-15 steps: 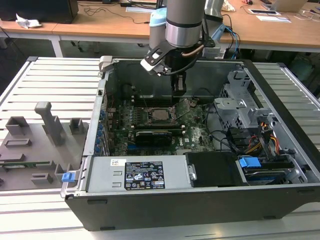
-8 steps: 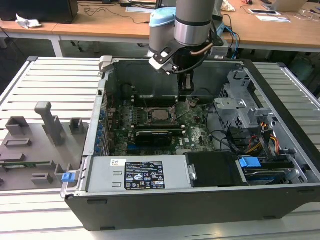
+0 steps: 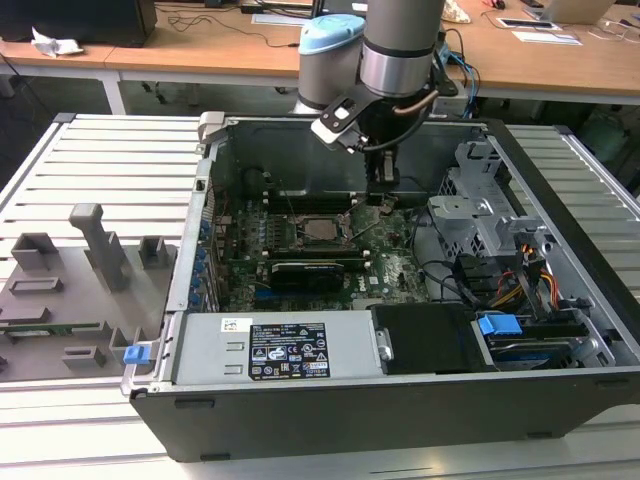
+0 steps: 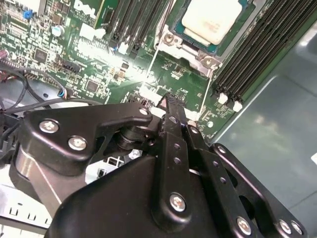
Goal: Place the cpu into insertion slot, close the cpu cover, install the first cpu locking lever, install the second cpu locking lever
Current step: 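Close the cpu cover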
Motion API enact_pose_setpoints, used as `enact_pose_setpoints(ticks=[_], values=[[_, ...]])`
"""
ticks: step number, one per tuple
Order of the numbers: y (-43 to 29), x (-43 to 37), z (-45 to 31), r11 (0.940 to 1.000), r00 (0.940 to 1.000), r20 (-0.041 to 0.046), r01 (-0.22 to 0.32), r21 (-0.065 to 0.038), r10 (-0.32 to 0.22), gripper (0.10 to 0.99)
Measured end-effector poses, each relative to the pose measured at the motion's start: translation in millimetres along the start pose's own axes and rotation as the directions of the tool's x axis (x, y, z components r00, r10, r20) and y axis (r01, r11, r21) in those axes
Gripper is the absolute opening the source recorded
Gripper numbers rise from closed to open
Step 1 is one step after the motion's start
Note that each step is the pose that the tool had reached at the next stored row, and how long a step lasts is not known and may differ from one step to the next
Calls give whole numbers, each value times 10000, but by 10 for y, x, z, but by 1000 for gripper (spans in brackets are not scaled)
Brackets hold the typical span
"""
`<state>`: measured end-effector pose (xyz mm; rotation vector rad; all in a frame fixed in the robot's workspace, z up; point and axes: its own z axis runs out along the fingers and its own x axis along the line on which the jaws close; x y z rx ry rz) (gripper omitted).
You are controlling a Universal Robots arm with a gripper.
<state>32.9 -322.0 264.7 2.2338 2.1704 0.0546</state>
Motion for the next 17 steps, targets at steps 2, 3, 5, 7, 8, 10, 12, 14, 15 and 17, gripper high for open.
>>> enact_pose_setpoints(ticks=[2, 3, 5, 7, 8, 10, 12, 14, 15, 17], values=[[37, 12, 14, 10000, 10000, -3, 60, 0, -60, 106], [47, 16, 19, 10000, 10000, -5, 98, 0, -98, 106], [72, 29, 28, 9998, 9998, -5, 181, 2, -181, 106], [104, 39, 36, 9998, 9998, 1, 201, 1, -201, 106], [118, 40, 39, 9998, 9998, 1, 208, 1, -208, 106], [150, 46, 47, 9996, 9996, 1, 287, 2, -287, 106], [198, 55, 66, 9995, 9995, -1, 324, 6, -324, 106], [240, 65, 89, 9995, 9995, -1, 326, 19, -326, 106], [258, 70, 100, 9995, 9995, -2, 328, 26, -328, 106], [271, 73, 119, 9994, 9995, -1, 331, 33, -331, 106]])
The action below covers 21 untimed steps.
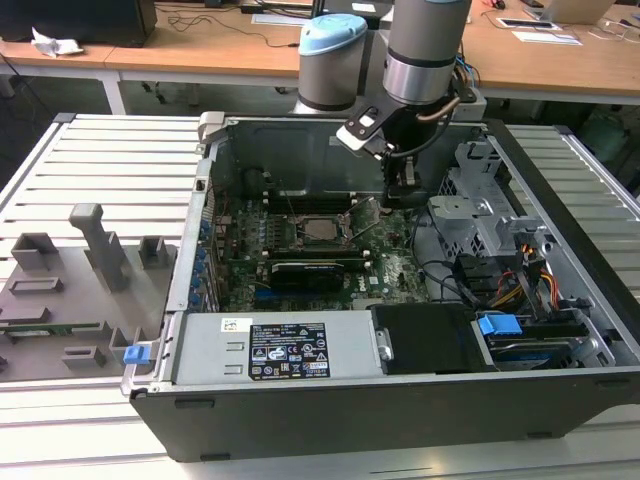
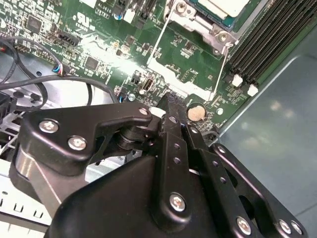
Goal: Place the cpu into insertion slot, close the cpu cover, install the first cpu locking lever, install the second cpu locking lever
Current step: 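Close the cpu cover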
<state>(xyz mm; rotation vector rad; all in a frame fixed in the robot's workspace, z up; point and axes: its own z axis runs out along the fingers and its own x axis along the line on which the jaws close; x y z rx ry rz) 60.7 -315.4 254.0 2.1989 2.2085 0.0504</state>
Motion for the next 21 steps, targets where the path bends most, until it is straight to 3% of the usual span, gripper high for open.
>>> enact_pose_setpoints(ticks=[6, 9, 12, 21], values=[[-10, 1, 35, 10000, 10000, -6, 24, 49, -24, 106], [-63, 2, 24, 9997, 10000, -7, 26, 246, -26, 106], [-142, 2, 18, 9995, 10000, -9, 26, 308, -25, 106], [-465, 4, 11, 9995, 10000, -14, 25, 307, -25, 106]])
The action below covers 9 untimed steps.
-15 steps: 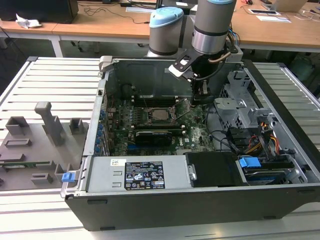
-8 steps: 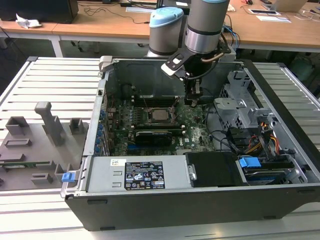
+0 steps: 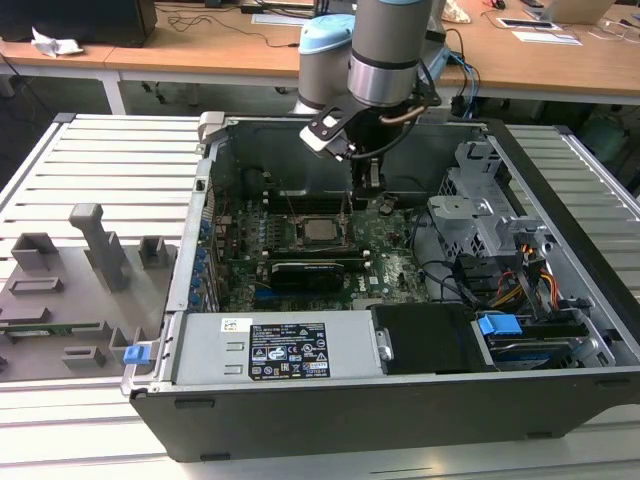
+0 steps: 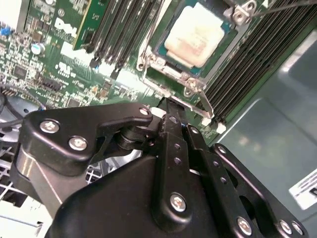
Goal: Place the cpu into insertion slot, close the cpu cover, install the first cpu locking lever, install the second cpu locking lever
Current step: 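Close the cpu cover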
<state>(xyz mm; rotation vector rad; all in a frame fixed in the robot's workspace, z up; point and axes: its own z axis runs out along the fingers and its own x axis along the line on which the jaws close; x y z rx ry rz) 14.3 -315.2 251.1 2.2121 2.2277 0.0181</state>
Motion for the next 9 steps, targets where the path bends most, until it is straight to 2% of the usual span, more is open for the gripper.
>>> enact_pose_setpoints(ticks=[5, 9], values=[[-66, 0, 29, 10000, 10000, 3, 1, 2, -1, 106], [-160, 2, 44, 10000, 10000, 2, 2, 1, -2, 106]])
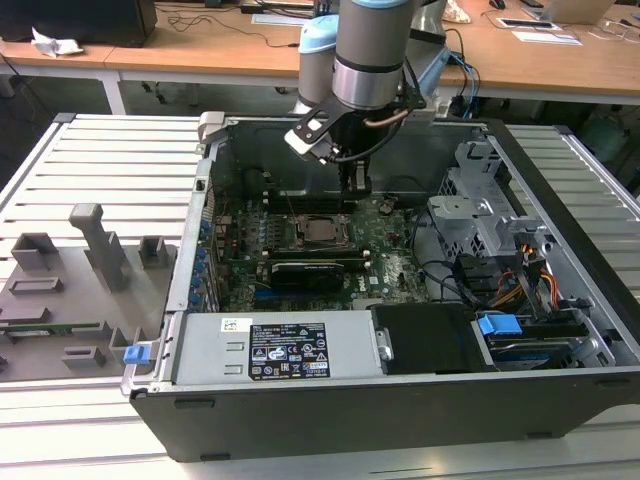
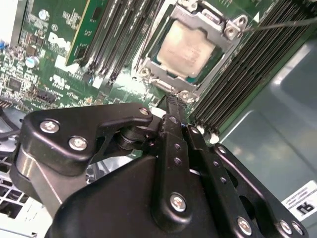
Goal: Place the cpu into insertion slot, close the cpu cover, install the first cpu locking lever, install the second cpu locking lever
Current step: 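Close the cpu cover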
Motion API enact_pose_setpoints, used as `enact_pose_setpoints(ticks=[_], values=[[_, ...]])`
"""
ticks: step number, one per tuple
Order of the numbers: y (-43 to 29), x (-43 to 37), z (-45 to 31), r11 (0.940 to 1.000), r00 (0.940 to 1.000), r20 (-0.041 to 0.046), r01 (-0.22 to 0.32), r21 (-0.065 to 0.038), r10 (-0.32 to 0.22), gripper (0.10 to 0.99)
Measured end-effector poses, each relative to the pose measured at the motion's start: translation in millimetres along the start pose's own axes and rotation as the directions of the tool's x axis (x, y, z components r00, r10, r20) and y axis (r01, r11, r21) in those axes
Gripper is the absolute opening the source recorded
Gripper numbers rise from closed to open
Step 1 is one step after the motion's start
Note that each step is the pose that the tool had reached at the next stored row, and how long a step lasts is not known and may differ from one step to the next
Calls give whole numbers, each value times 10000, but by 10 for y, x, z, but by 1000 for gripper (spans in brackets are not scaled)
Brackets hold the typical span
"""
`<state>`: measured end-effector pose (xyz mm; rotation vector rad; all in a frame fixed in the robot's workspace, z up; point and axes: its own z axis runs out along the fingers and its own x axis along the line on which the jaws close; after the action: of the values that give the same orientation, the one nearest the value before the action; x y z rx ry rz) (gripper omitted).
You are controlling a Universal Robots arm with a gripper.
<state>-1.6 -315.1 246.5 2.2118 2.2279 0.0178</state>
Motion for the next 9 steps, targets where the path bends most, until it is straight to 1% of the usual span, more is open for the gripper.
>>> enact_pose_setpoints(ticks=[3, 5, 8, 9], values=[[-70, 0, 33, 10000, 10000, 1, 1, 1, -1, 106], [-96, -1, 89, 10000, 10000, -1, 2, 0, -2, 106], [-128, -12, 130, 10000, 10000, -46, 25, 2, -25, 106], [-150, -11, 137, 10000, 10000, -80, 33, 1, -33, 106]])
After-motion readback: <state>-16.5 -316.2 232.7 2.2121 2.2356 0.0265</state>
